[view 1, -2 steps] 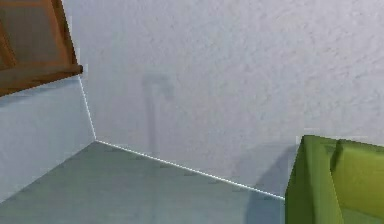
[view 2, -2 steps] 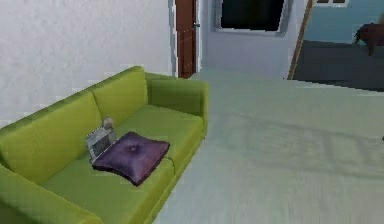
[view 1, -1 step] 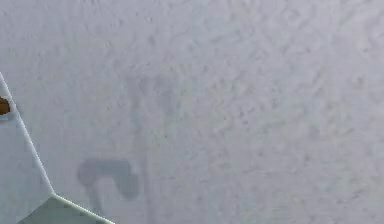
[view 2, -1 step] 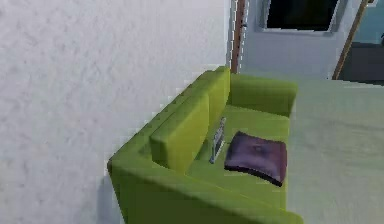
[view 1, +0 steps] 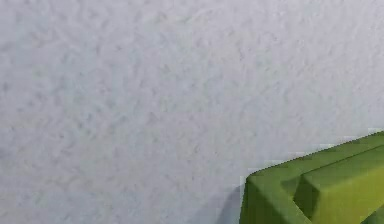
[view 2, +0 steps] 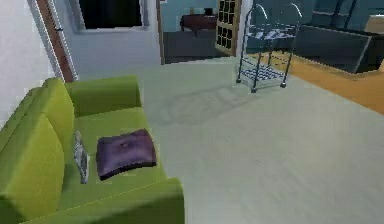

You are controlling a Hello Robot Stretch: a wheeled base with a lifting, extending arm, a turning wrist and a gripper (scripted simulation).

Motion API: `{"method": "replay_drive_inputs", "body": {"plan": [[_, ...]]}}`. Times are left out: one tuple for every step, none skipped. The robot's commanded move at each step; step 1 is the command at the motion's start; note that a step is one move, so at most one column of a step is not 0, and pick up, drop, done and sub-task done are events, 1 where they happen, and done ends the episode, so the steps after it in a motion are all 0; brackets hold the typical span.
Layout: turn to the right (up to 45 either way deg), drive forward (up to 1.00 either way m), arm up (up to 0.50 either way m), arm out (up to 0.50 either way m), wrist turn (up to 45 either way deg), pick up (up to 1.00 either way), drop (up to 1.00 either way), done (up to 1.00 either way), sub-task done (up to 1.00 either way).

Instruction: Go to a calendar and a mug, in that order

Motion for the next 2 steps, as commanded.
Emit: {"method": "replay_drive_inputs", "body": {"plan": [[45.0, 0.00, 0.00, 0.00, 0.0, 0.00, 0.00, 0.00, 0.00], [9.0, 0.00, 0.00, 0.00, 0.0, 0.00, 0.00, 0.00, 0.00]]}}
